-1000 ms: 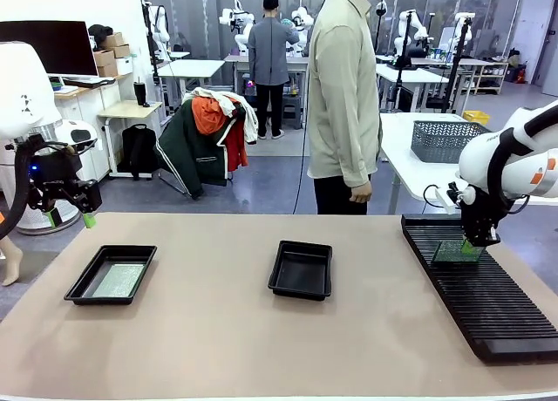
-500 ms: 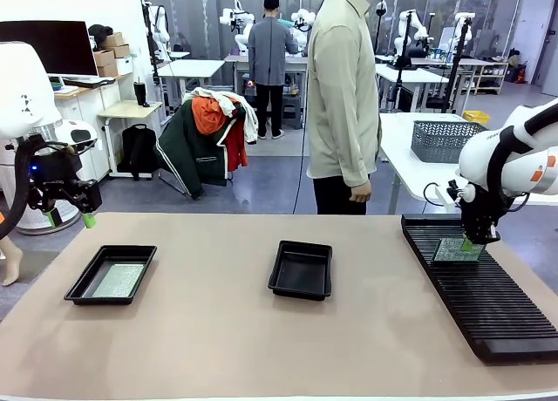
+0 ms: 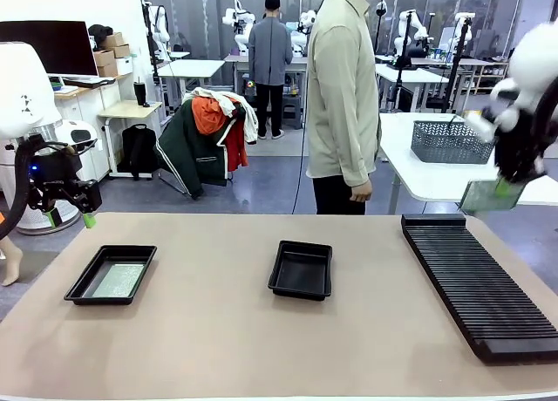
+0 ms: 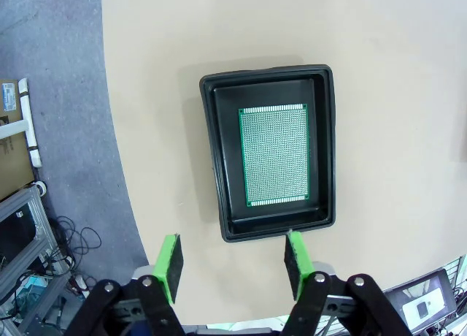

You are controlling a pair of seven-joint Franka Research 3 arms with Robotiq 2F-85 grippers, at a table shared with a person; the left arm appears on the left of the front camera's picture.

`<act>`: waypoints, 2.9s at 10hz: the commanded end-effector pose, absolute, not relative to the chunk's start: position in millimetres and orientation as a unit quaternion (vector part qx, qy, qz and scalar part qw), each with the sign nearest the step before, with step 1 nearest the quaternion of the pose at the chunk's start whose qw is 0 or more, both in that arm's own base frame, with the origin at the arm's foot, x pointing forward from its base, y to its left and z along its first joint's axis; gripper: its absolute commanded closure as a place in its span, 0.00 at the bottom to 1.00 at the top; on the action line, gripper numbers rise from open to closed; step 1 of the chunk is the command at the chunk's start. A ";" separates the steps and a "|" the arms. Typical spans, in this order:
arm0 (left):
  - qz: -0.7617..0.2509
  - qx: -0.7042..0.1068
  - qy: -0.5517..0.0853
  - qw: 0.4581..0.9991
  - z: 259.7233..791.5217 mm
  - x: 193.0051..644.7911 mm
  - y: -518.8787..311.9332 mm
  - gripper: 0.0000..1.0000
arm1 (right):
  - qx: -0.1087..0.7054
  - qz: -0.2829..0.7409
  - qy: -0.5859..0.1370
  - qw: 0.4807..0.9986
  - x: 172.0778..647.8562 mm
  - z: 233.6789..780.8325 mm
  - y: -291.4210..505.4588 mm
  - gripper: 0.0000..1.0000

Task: Inspect and transfer BCBs to ESD trays.
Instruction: Pick up the Blank PCB from the PCB Rack and place it in the right ESD tray.

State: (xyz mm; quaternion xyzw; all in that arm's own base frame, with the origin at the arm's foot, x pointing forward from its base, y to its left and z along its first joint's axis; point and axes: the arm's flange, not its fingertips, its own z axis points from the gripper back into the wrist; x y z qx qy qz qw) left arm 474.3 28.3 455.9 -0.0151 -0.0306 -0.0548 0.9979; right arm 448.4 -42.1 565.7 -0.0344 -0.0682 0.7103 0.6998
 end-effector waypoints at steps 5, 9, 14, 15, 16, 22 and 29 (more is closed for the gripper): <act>-0.054 -0.016 -0.034 0.998 453.7 474.2 28.1 0.25 | 0.033 0.696 0.007 0.717 431.5 693.3 -37.9 1.00; -0.054 -0.016 -0.034 0.998 453.7 474.2 28.1 0.25 | 0.032 0.702 -0.003 0.712 423.9 691.8 -38.0 1.00; -0.054 -0.016 -0.034 0.998 453.7 474.2 28.1 0.25 | 0.032 0.702 -0.003 0.712 423.9 691.8 -38.0 1.00; -0.054 -0.016 -0.034 0.998 453.7 474.2 28.1 0.25 | 0.032 0.702 -0.003 0.712 423.9 691.8 -38.0 1.00; -0.054 -0.016 -0.034 0.998 453.7 474.2 28.1 0.25 | 0.032 0.702 -0.003 0.712 423.9 691.8 -38.0 1.00; -0.054 -0.016 -0.034 0.998 453.7 474.2 28.1 0.25 | 0.251 0.388 -0.102 0.881 481.0 666.2 -54.1 0.98; -0.054 -0.016 -0.034 0.998 453.7 474.2 28.1 0.25 | 0.412 -0.092 -0.151 0.894 443.6 503.4 -20.8 0.98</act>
